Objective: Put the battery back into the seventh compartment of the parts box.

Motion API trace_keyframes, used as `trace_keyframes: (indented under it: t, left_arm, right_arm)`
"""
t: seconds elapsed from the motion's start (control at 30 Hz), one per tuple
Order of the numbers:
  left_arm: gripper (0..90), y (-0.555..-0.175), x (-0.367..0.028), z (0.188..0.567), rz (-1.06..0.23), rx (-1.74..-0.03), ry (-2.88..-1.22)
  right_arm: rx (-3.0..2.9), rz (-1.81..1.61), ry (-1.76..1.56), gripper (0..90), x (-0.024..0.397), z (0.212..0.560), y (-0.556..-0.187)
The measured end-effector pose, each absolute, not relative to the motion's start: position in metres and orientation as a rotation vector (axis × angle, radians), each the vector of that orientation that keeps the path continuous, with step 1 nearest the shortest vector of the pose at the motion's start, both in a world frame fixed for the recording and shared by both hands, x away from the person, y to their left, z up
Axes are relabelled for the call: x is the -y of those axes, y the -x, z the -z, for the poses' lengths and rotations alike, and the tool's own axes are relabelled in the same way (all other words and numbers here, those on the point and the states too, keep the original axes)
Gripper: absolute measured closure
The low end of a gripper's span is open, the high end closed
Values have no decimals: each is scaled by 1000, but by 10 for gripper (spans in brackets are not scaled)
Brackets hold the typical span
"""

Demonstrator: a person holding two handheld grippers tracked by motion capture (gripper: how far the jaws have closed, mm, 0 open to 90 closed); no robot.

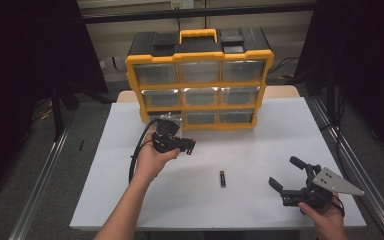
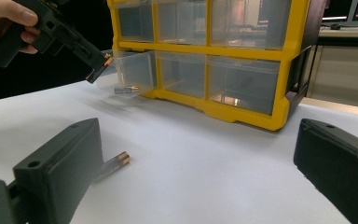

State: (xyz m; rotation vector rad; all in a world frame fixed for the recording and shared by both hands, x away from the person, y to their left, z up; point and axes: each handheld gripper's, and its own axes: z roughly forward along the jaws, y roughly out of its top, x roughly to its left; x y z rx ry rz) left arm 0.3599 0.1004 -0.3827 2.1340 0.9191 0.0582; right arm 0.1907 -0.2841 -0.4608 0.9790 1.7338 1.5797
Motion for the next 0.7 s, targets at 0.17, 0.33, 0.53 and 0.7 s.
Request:
trace_keyframes:
  t: [0.17,0.33,0.53,0.7]
  left_arm:
    - [773,-363,-104,377,-71,-923,-2131]
    - [773,-366,-106,370,-84,-922,-2142]
    - [773,-369,-108,362,-100,-927,-2140]
    - [773,-372,-109,358,-111,-944,-2118]
  right_arm:
    - [-1733,-1579,-978,10,284,461,-191]
    - [-1735,-1581,-976,10,284,461,-191]
    - [-1734,-1580,-980,10,284,461,-191]
    - [-1735,-1582,-978,10,284,461,-191]
